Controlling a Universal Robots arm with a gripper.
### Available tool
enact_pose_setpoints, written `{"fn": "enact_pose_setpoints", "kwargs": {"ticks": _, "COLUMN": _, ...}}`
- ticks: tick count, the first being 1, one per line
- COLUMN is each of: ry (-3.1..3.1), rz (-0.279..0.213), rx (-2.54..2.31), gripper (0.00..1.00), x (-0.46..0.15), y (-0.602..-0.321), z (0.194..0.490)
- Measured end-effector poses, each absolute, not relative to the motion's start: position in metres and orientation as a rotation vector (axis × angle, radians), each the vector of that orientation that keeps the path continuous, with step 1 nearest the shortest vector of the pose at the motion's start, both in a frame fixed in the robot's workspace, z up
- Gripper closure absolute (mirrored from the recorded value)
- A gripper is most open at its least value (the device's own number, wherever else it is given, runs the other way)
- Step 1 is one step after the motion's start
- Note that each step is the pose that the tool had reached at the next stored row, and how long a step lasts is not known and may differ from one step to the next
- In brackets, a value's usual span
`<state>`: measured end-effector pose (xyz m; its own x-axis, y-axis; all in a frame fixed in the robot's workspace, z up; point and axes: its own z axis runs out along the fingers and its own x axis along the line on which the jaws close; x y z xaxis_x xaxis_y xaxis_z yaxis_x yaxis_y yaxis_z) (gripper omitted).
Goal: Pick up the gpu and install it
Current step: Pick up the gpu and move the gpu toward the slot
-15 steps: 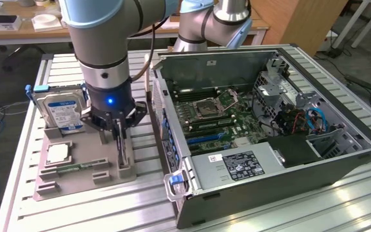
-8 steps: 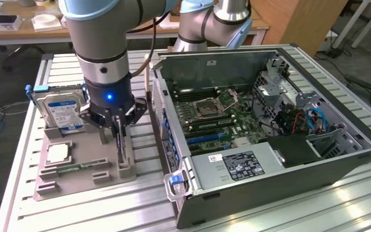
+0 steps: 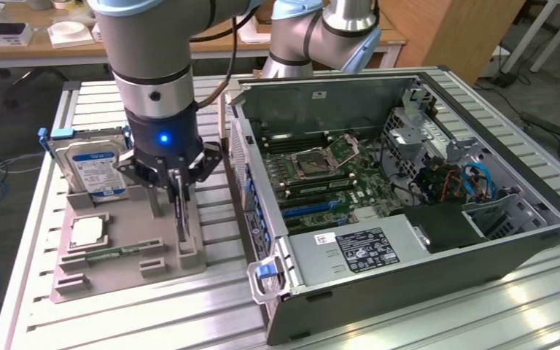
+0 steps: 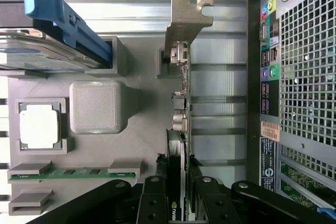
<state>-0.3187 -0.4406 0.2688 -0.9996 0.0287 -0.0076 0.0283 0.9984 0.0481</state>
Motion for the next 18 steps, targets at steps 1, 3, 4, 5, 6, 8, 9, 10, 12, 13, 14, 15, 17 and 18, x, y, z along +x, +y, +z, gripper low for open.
{"fn": "enact_pose_setpoints", "kwargs": {"ticks": 1, "ry": 3.132, "rz": 0.075, "rx": 0.045, "gripper": 0.74, "x": -0.319, "y": -0.441, "z": 0.270}}
{"fn": "enact_pose_setpoints", "kwargs": {"ticks": 3, "ry": 3.132, "rz": 0.075, "rx": 0.045, "gripper": 0.74, "x": -0.319, "y": -0.441, "z": 0.273}}
{"fn": "enact_pose_setpoints", "kwargs": {"ticks": 4, "ry": 3.132, "rz": 0.075, "rx": 0.045, "gripper": 0.74, "x": -0.319, "y": -0.441, "z": 0.274}}
{"fn": "enact_pose_setpoints", "kwargs": {"ticks": 5, "ry": 3.132, "rz": 0.075, "rx": 0.045, "gripper": 0.74, "x": -0.319, "y": -0.441, "z": 0.276}}
{"fn": "enact_pose_setpoints", "kwargs": {"ticks": 6, "ry": 3.132, "rz": 0.075, "rx": 0.045, "gripper": 0.74, "x": -0.319, "y": -0.441, "z": 0.277}}
{"fn": "enact_pose_setpoints", "kwargs": {"ticks": 8, "ry": 3.132, "rz": 0.075, "rx": 0.045, "gripper": 0.74, "x": -0.319, "y": -0.441, "z": 0.280}}
{"fn": "enact_pose_setpoints", "kwargs": {"ticks": 9, "ry": 3.132, "rz": 0.075, "rx": 0.045, "gripper": 0.74, "x": -0.319, "y": -0.441, "z": 0.281}}
{"fn": "enact_pose_setpoints", "kwargs": {"ticks": 10, "ry": 3.132, "rz": 0.075, "rx": 0.045, "gripper": 0.74, "x": -0.318, "y": -0.441, "z": 0.282}}
{"fn": "enact_pose_setpoints", "kwargs": {"ticks": 12, "ry": 3.132, "rz": 0.075, "rx": 0.045, "gripper": 0.74, "x": -0.318, "y": -0.441, "z": 0.284}}
{"fn": "enact_pose_setpoints", "kwargs": {"ticks": 13, "ry": 3.132, "rz": 0.075, "rx": 0.045, "gripper": 0.74, "x": -0.318, "y": -0.441, "z": 0.285}}
{"fn": "enact_pose_setpoints", "kwargs": {"ticks": 14, "ry": 3.132, "rz": 0.075, "rx": 0.045, "gripper": 0.74, "x": -0.318, "y": -0.441, "z": 0.286}}
{"fn": "enact_pose_setpoints", "kwargs": {"ticks": 15, "ry": 3.132, "rz": 0.075, "rx": 0.045, "gripper": 0.74, "x": -0.318, "y": -0.441, "z": 0.287}}
{"fn": "enact_pose_setpoints", "kwargs": {"ticks": 17, "ry": 3.132, "rz": 0.075, "rx": 0.045, "gripper": 0.74, "x": -0.318, "y": -0.441, "z": 0.289}}
{"fn": "enact_pose_setpoints", "kwargs": {"ticks": 18, "ry": 3.132, "rz": 0.076, "rx": 0.044, "gripper": 0.74, "x": -0.318, "y": -0.441, "z": 0.289}}
